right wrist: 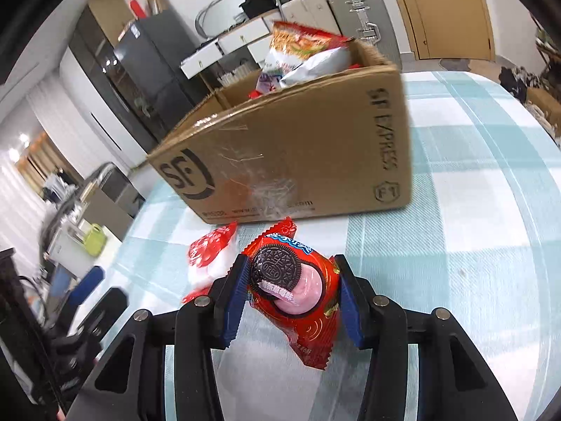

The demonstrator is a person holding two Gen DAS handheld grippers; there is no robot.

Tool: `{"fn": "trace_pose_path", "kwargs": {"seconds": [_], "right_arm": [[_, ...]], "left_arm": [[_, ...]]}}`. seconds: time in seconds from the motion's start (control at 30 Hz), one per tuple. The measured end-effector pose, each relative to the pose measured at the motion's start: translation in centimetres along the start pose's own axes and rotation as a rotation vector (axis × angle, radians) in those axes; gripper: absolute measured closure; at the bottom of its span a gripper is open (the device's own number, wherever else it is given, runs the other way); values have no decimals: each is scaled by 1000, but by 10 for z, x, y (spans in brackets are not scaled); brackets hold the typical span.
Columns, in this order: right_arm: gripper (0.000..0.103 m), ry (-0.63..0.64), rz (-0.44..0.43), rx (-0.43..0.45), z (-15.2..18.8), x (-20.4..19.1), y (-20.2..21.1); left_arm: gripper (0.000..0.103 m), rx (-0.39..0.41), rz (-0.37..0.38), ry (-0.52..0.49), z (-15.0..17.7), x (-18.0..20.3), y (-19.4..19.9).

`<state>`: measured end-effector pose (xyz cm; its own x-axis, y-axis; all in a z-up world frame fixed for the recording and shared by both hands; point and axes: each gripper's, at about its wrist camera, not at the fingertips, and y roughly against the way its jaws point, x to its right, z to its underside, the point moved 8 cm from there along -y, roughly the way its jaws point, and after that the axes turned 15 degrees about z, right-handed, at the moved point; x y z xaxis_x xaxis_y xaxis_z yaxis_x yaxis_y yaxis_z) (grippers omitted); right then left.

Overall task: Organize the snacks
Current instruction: 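Close the right gripper on the red biscuit pack and lift it, then close the left gripper on the red-white balloon-glue pack while the right gripper holds its pack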

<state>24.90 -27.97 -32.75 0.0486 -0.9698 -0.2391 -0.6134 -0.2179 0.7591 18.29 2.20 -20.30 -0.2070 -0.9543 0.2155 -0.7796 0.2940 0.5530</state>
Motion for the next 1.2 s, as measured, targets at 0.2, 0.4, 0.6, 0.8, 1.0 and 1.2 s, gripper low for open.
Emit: {"fn": "trace_pose_path", "kwargs": {"seconds": [0.2,0.4,0.6,0.8,1.0,1.2], "right_arm": [[55,11,-31,50,20,2,34],[55,8,-67,98,47,12,62],[55,-9,-88,124,65,25,78],[55,-30,-69,134,72,35,89],[55,-48,-79,146,81,47,102],[55,-47,-99,160,83,48,111]], "left_arm": [[1,-26,-21,27,2,-5,-6],[1,-50,-54,-19,3,2,-10],[1,-99,14,17,3,17,-14],[1,-179,35,84,6,23,-37],[1,-223,-1,97,6,27,-60],[1,-300,-3,182,10,20,-87]]}}
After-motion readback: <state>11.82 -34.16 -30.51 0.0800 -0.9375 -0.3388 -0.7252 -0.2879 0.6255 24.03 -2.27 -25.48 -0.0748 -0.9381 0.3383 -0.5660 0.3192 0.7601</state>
